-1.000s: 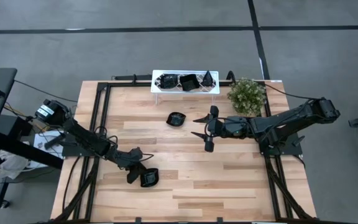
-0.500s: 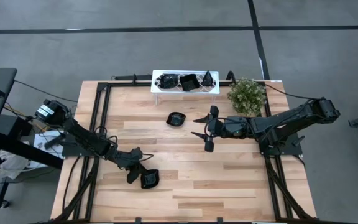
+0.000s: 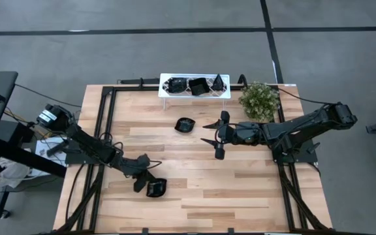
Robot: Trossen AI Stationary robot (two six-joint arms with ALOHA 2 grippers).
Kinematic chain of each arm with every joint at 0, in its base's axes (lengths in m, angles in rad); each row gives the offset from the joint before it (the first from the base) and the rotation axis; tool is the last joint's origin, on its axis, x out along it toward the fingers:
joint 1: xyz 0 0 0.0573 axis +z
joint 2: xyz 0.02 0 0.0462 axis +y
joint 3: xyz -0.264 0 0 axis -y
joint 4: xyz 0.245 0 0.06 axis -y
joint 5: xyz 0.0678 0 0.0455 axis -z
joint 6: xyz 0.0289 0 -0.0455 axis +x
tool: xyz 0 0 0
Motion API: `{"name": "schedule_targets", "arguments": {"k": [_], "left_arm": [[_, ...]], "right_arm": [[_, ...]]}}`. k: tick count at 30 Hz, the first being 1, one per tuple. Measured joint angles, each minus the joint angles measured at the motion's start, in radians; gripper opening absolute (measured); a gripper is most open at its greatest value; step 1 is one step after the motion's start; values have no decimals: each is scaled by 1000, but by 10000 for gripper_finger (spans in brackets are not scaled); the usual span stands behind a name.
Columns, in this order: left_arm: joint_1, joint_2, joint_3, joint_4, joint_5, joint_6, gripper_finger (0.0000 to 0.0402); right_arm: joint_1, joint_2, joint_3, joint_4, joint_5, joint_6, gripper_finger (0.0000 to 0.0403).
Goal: Pick & Place Mini shaped plates
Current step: Stack the bottom leaf-shaped plate on top of the leaf-shaped plates on the shelf
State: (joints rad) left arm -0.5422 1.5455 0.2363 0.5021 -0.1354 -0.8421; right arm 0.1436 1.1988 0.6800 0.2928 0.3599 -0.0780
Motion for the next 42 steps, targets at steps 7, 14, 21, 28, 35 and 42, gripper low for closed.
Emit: {"name": "schedule_targets", "arguments": {"k": [7,14,21,28,35,42], "left_arm": [[52,-97,0,39,-151,19,11],[236,-304,22,37,-146,160,7],[453,-432,199,-285,-102,370,7],[710,-443,458,-595,-68,551,7],[934,-374,638,-656,-31,730,7],[1048,-188,757,-662,36,852,7]], "right_arm": [[-4,0,0,44,3,0,230],[-8,0,0,106,5,-7,230],[-9,0,0,112,7,-29,230],[-9,0,0,151,7,-80,230],[-31,0,0,174,7,-89,230],[-76,0,0,172,8,-89,230]]}}
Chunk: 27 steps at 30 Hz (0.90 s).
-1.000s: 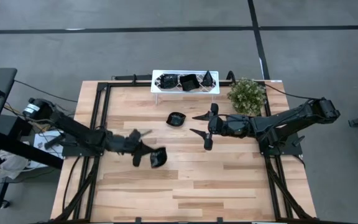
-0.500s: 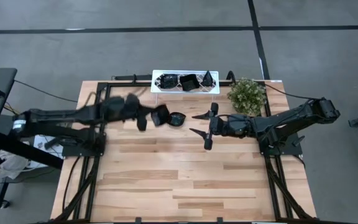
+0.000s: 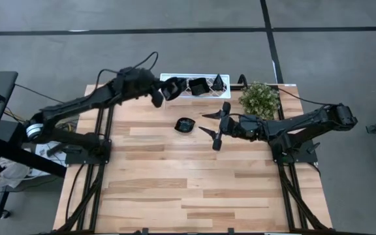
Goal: Pick & Place Mini shaped plates
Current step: Stack the bottom leaf-shaped plate on top of the leaf-shaped plates on the shelf
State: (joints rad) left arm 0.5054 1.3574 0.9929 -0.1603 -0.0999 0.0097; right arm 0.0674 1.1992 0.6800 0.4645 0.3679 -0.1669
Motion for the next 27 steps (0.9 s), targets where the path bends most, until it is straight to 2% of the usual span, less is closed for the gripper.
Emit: {"name": "schedule_targets", "arguments": {"k": [6,11,20,27], "left_arm": [[55,112,74,3,-1,116,8],[105,176,131,9,-3,143,8],[113,250,139,49,1,215,8],[113,260,139,71,1,218,8]], "right_arm": [[-4,0,0,-4,0,0,230],[-12,0,0,-7,0,0,230],[-11,0,0,-8,0,3,230],[-11,0,0,-14,0,3,230]]}}
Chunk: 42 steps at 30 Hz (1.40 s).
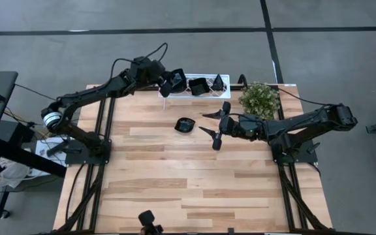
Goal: Pick & Place Mini shaped plates
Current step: Stack the bottom leaf-shaped plate on top of the leaf-shaped plates on the shelf, then stack the leaf-shaped plate on top of the leaf-shaped plates on the shelf
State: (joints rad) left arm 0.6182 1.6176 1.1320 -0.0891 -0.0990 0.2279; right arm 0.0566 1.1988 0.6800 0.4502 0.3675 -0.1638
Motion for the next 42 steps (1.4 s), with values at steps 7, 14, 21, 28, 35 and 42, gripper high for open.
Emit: {"name": "schedule_targets", "arguments": {"k": [7,14,21,28,35,42], "left_arm": [[0,3,0,0,0,-4,41],[-3,3,0,-4,0,-52,91],[-74,-29,-2,-94,-1,-52,96],[-288,-68,-96,-127,48,-50,95],[-526,-71,-273,-21,-18,-95,95],[-618,-66,-437,269,-87,-22,119]], "right_arm": [[0,0,0,-1,0,16,230],[0,0,0,-2,0,16,230],[0,0,0,-35,0,15,230],[0,0,0,-54,0,15,230],[2,0,0,-59,0,7,230],[2,0,0,-58,0,6,230]]}}
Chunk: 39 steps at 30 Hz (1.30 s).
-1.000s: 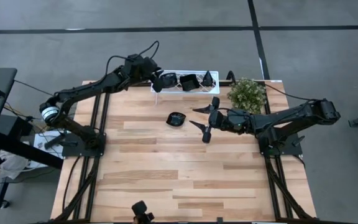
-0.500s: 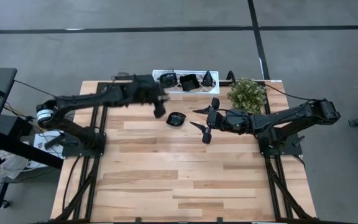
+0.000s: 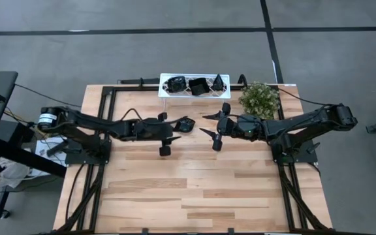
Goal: Pick & Place Mini shaped plates
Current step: Stack the leaf-shaped plate on top of the leaf-shaped plates on the shelf
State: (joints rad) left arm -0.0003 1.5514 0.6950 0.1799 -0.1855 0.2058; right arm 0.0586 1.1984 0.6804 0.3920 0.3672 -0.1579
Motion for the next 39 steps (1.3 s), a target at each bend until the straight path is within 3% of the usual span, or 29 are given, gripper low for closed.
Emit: {"name": "schedule_targets", "arguments": {"k": [9,18,24,39], "left_arm": [[3,77,-87,149,-21,0,180],[6,272,-87,418,-24,128,171],[35,346,-87,426,-88,89,167],[78,395,-86,380,-91,49,167]], "right_arm": [[0,0,0,5,0,-9,230],[0,0,0,5,0,-9,230],[0,0,0,4,0,-9,230],[-1,0,0,1,0,-9,230]]}}
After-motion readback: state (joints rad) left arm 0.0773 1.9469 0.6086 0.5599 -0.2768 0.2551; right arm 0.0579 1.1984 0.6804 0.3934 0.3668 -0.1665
